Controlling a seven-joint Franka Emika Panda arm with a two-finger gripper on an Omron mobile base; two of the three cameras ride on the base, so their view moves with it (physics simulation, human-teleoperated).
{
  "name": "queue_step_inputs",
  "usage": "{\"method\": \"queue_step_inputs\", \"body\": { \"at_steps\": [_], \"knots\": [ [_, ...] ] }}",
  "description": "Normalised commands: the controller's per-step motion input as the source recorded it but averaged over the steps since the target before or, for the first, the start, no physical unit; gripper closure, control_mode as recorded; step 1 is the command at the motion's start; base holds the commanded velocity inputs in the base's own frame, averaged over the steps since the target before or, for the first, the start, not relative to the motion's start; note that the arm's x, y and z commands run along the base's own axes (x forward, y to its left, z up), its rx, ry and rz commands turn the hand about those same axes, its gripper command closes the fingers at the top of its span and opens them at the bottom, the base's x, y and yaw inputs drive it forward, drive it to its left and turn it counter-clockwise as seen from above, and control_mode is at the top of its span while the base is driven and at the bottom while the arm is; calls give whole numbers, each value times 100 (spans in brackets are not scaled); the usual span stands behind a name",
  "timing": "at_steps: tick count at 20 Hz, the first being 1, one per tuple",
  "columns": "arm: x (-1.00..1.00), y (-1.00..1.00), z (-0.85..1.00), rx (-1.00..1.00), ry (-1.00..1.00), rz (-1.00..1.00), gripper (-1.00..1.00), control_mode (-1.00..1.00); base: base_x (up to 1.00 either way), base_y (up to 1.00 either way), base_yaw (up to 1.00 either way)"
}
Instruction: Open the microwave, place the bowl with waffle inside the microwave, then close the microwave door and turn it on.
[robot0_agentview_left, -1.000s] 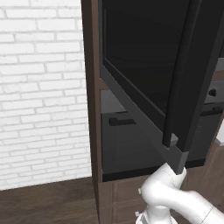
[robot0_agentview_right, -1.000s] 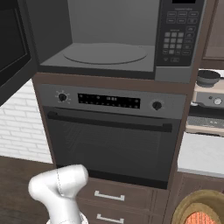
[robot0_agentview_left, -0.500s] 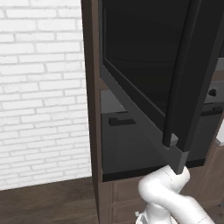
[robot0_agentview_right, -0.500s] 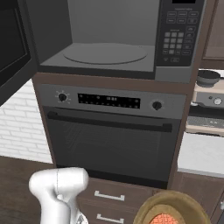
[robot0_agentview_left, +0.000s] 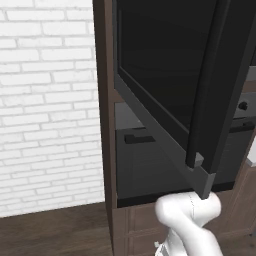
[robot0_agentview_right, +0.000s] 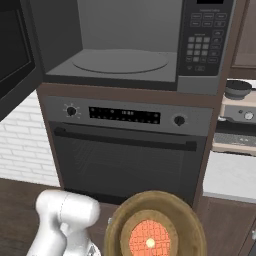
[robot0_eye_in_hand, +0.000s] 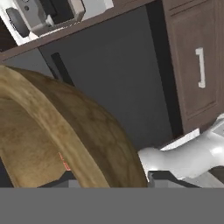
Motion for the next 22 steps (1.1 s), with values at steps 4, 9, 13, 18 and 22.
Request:
{"method": "queue_step_inputs", "body": {
  "at_steps": [4,9,13,18,22],
  "knots": [
    [14,100,87,-3,0,-20,100,-100,0,0,0],
    [28,98,89,-4,0,-24,100,-100,0,0,0],
    [62,79,72,-5,0,-21,100,-100,0,0,0],
    [79,66,63,-3,0,-14,100,-100,0,0,0],
    [75,37,69,-1,0,-8,100,-100,0,0,0]
  ]
}}
